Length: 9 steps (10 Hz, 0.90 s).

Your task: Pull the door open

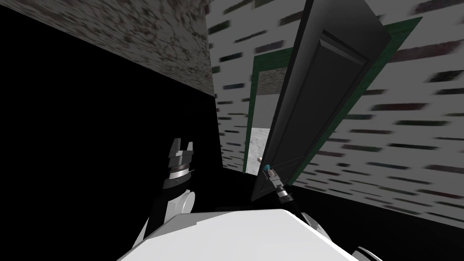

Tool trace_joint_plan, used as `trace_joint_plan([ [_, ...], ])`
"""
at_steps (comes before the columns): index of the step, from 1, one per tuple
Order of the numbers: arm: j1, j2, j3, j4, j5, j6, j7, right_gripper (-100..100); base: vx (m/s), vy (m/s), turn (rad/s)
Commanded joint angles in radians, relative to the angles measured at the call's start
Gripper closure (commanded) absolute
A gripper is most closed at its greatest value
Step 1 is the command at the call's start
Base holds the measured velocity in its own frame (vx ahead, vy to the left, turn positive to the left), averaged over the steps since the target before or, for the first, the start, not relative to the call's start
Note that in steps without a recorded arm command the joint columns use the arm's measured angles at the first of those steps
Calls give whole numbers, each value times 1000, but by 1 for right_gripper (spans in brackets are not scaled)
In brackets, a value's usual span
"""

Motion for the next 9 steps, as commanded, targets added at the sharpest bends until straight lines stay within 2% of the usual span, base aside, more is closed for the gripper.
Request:
trace_joint_plan([
  [1,0,-1,-1,45,-2,-2,-9,-100,-1,5,10],
  [2,0,-1,-1,39,-2,-2,-9,-100,0,0,0],
  [4,33,-9,-17,76,-13,-64,-11,-100,38,-5,140],
  [5,33,-9,-17,73,-13,-64,-11,-100,40,-4,39],
  [6,47,-13,-23,90,-18,-90,-12,-100,41,5,79],
  [8,47,-13,-23,90,-18,-90,-12,-100,13,-1,15],
  [9,59,-16,-29,101,-22,-111,-13,-100,16,-3,84],
])
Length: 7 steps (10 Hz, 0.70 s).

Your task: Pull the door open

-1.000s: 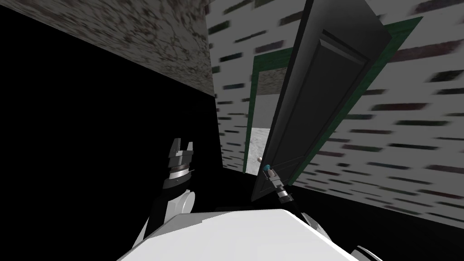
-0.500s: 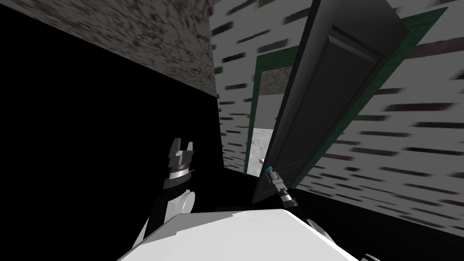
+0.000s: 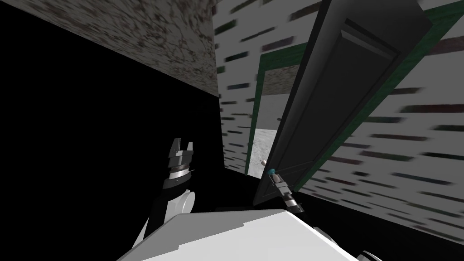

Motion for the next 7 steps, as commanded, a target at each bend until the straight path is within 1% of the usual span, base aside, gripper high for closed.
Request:
trace_joint_plan([
  [1,46,-12,-8,-43,-8,37,5,-100,15,-6,40],
  [3,46,-12,-8,-37,-8,35,5,-100,4,-3,-7],
  [5,65,-16,-17,-25,-14,7,4,-100,23,-8,74],
  [6,65,-16,-17,-52,-14,7,4,-100,17,-1,23],
  [7,65,-16,-17,-47,-14,7,4,-100,12,-3,-3],
])
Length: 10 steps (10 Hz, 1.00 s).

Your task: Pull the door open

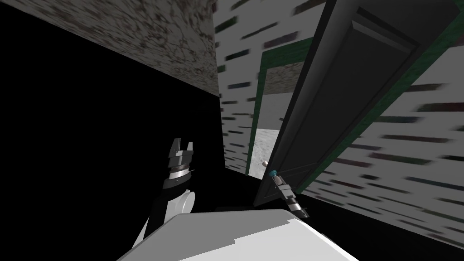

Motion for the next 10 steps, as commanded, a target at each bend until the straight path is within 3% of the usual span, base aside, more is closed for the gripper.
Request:
trace_joint_plan([
  [1,8,-3,-5,33,-5,15,-1,-100,16,-4,7],
  [2,1,2,-1,10,0,-10,0,-100,-5,23,14],
  [3,1,2,-1,10,0,-10,0,100,-7,11,-16],
  [8,1,2,-1,10,0,-10,0,100,5,-17,-5],
  [9,7,-33,1,8,1,-31,-27,-100,-68,3,41],
  [10,16,-42,8,11,4,-34,-39,-100,-101,22,42],
])
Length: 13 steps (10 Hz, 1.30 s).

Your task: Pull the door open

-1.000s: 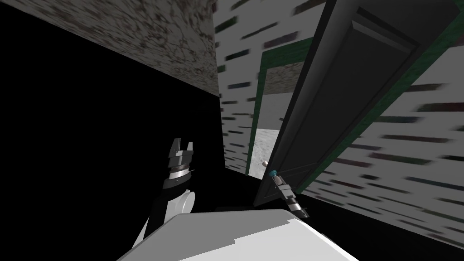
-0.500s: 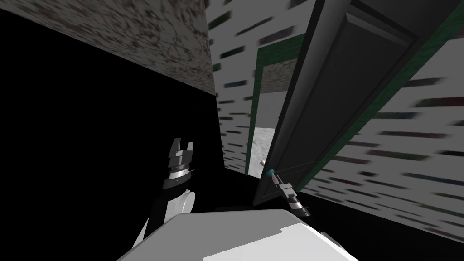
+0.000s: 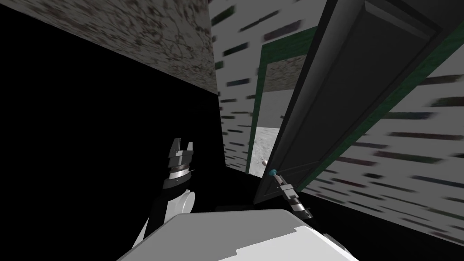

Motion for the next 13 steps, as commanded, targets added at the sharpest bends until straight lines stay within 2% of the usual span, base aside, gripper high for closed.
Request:
trace_joint_plan([
  [1,27,-29,18,28,9,-1,-40,-100,-130,-3,-40],
  [2,27,-29,18,41,9,-1,-40,-100,-105,-15,-25],
  [3,21,-29,18,99,9,-11,-40,-100,-47,-15,3],
  [5,27,-29,18,85,9,-1,-40,-100,-2,-10,1],
  [6,27,-29,18,53,9,-1,-40,-100,9,4,1],
  [7,47,-51,33,35,18,-9,-70,-100,-54,5,11],
  [8,57,-62,41,38,22,-12,-85,-100,-107,-6,7],
  [9,74,-82,54,45,30,-19,-111,-100,-147,-11,8],
  [10,74,-82,54,67,30,-19,-111,-100,-116,-4,-1],
  [11,62,-82,54,135,30,-31,-111,-100,-45,2,3],
  [12,74,-82,54,45,30,-19,-111,-100,-7,1,-13],
  [13,81,-90,60,47,33,-21,-122,-100,-15,1,10],
])
